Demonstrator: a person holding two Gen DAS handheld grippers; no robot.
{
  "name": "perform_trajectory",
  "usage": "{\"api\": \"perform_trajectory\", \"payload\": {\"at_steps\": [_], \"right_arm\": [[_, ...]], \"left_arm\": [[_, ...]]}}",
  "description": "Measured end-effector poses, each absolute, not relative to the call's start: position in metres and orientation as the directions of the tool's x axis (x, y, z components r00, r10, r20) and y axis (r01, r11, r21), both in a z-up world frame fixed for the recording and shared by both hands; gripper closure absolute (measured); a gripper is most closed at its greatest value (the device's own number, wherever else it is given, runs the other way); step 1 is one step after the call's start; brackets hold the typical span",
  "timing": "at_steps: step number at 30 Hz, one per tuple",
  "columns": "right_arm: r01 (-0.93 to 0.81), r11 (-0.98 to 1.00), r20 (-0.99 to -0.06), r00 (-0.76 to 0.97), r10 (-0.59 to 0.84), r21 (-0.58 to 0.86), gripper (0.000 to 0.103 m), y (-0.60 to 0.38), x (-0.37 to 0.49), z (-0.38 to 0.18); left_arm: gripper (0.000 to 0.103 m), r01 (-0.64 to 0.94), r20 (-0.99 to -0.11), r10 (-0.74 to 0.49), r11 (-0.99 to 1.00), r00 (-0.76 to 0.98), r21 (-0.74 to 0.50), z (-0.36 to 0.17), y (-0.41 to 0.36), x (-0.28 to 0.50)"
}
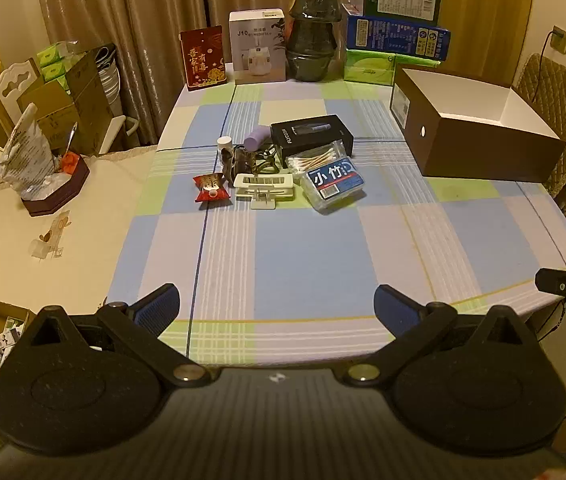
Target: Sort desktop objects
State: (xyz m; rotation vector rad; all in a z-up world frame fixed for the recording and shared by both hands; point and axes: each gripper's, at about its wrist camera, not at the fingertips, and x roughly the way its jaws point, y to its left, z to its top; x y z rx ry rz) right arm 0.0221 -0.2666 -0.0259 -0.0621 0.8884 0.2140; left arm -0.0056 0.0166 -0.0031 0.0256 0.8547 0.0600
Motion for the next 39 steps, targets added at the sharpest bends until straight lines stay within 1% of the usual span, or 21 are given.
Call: {"api": "perform_trajectory", "payload": {"at_steps": [39], "right_arm": [[-0.225,0.974,-0.781,0.603,0.162,0.028,0.002,-0.2603,0.0256,-0.0294]], "left_arm": [[0.001,-0.046,-0.761,0.066,0.998,0.646,0.048,-0.0040,0.0182,-0.0019]]}}
